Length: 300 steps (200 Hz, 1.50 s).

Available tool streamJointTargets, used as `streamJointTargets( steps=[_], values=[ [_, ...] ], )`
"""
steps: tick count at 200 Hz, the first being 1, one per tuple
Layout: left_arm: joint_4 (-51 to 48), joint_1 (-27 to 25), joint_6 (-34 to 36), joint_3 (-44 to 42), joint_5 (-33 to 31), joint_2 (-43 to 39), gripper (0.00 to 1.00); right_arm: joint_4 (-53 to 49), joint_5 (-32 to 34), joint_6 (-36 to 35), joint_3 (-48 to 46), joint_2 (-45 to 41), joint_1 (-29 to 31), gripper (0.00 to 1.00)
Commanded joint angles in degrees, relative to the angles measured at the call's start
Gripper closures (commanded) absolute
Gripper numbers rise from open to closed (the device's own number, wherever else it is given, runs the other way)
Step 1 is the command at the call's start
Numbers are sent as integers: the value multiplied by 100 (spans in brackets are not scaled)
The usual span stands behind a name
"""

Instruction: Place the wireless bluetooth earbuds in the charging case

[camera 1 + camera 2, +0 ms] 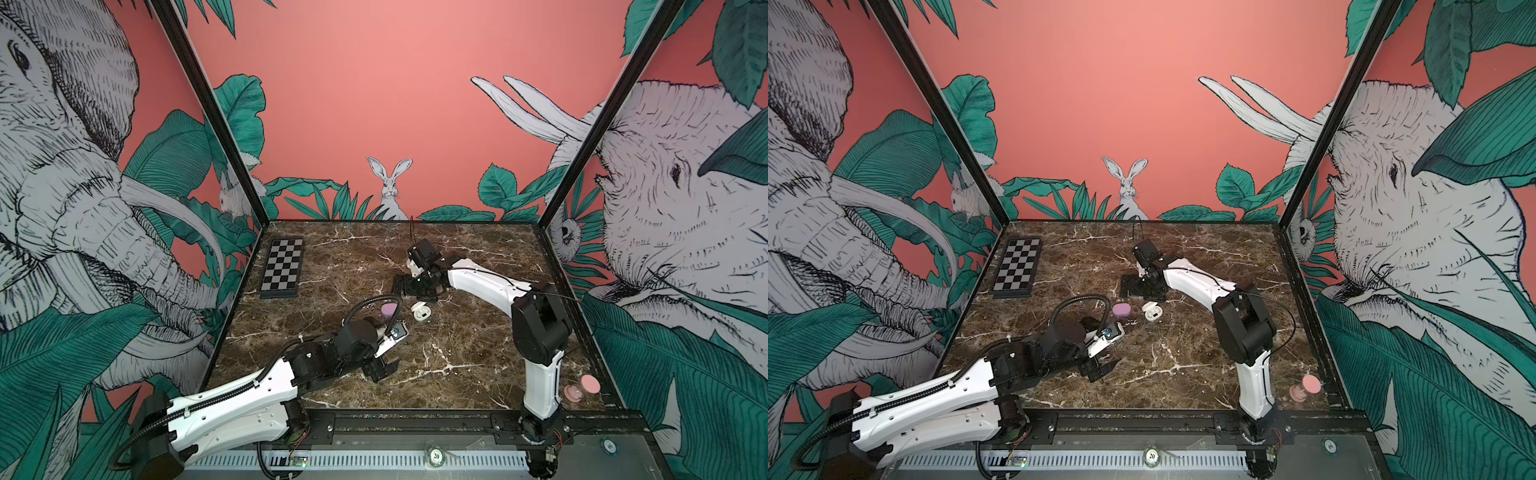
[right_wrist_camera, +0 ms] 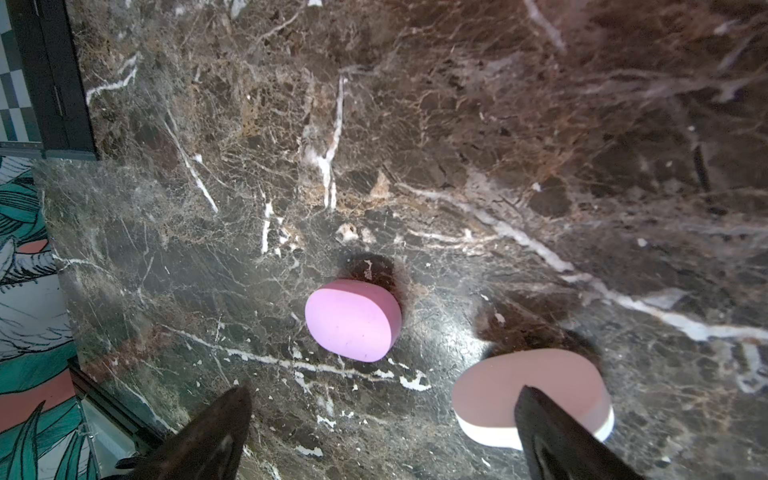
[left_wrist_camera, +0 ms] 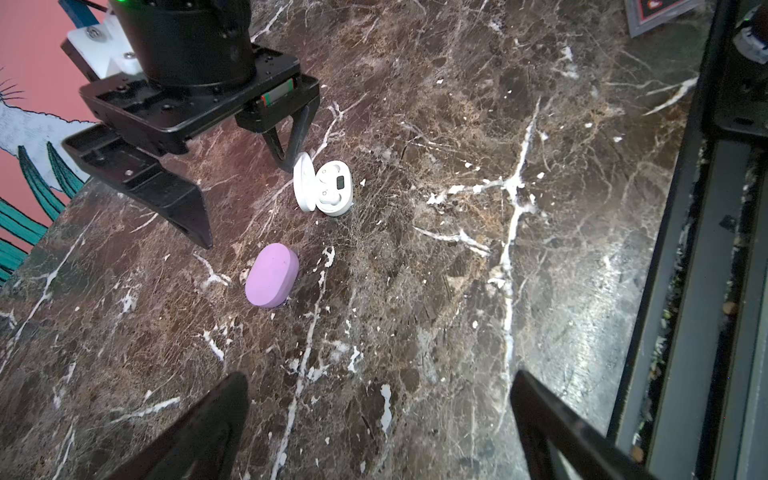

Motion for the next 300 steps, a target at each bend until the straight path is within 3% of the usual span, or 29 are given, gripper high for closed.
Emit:
streamJointTargets(
  steps=[1, 107, 184, 300],
  values=[
    [-32, -16, 47, 139, 60, -7, 1, -92, 67, -50, -135, -60, -31, 2],
    [-41, -12, 54, 148, 44, -26, 1, 135, -56, 77, -629, -603, -33, 2],
    [-20, -18, 64, 139, 18, -70, 1, 1216, -380, 636, -2239, -1285, -6, 2],
    [-34, -9, 72, 130, -1, -51, 1, 2063, -347, 1008, -2623, -911, 188, 2]
  ],
)
